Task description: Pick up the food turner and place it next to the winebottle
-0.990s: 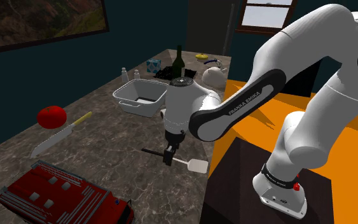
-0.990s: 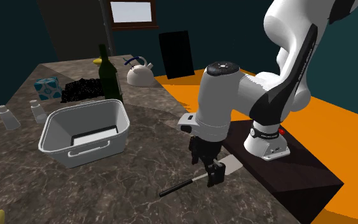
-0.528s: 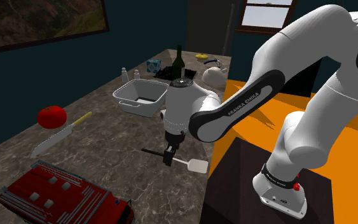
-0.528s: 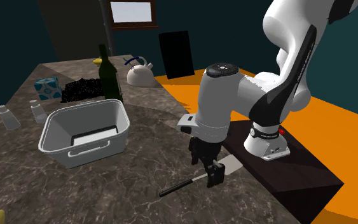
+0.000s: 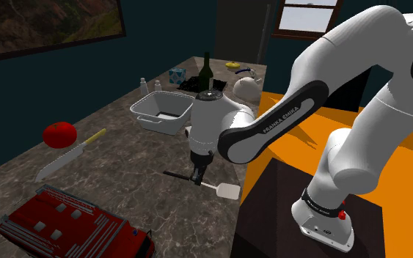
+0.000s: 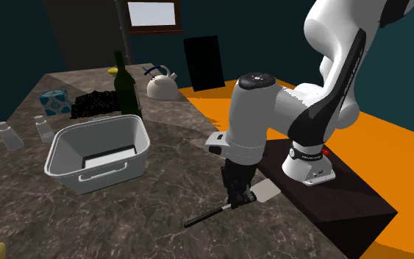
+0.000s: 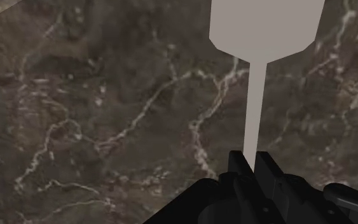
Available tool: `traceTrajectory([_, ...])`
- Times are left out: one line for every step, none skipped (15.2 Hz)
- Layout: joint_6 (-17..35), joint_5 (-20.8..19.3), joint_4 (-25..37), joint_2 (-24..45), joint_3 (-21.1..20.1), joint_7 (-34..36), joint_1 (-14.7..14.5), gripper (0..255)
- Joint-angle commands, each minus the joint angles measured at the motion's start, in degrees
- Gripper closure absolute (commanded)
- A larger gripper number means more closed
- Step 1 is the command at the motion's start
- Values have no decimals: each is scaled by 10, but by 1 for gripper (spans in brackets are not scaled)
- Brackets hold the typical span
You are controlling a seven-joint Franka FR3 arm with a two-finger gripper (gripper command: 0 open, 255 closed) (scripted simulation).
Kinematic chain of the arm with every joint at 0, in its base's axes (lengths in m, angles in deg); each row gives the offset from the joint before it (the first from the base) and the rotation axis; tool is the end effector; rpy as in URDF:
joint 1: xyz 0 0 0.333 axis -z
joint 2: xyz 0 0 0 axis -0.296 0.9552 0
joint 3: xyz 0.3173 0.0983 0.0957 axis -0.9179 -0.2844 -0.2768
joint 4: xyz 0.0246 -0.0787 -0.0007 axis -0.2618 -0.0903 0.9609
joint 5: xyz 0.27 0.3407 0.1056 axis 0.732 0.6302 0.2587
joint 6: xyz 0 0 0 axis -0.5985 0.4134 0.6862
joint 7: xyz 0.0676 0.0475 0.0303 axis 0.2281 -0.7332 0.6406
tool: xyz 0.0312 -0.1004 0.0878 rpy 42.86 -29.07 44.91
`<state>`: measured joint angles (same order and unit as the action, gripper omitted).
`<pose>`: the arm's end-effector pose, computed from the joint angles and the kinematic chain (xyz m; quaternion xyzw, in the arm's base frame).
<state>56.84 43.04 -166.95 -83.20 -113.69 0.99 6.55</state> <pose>0.4061 0.2790 0.2981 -0.9871 -0.1565 -0.0328 0.0054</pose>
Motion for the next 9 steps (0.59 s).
traceTrajectory([0,0,0,0,0,0,0,255])
traceTrajectory([0,0,0,0,0,0,0,255])
traceTrajectory([-9,3,3,-6,1,-2,-1,255])
traceTrajectory([-17,5,6,-12,2,-4,-1,255])
traceTrajectory([-26,8,9,-18,3,-6,-2,255])
traceTrajectory([-35,10,12,-24,4,-8,-3,255])
traceTrajectory([-44,12,16,-29,6,-10,-3,255])
traceTrajectory([-52,14,20,-35,7,-12,-4,255])
traceTrajectory([-61,16,23,-40,8,-13,-4,255])
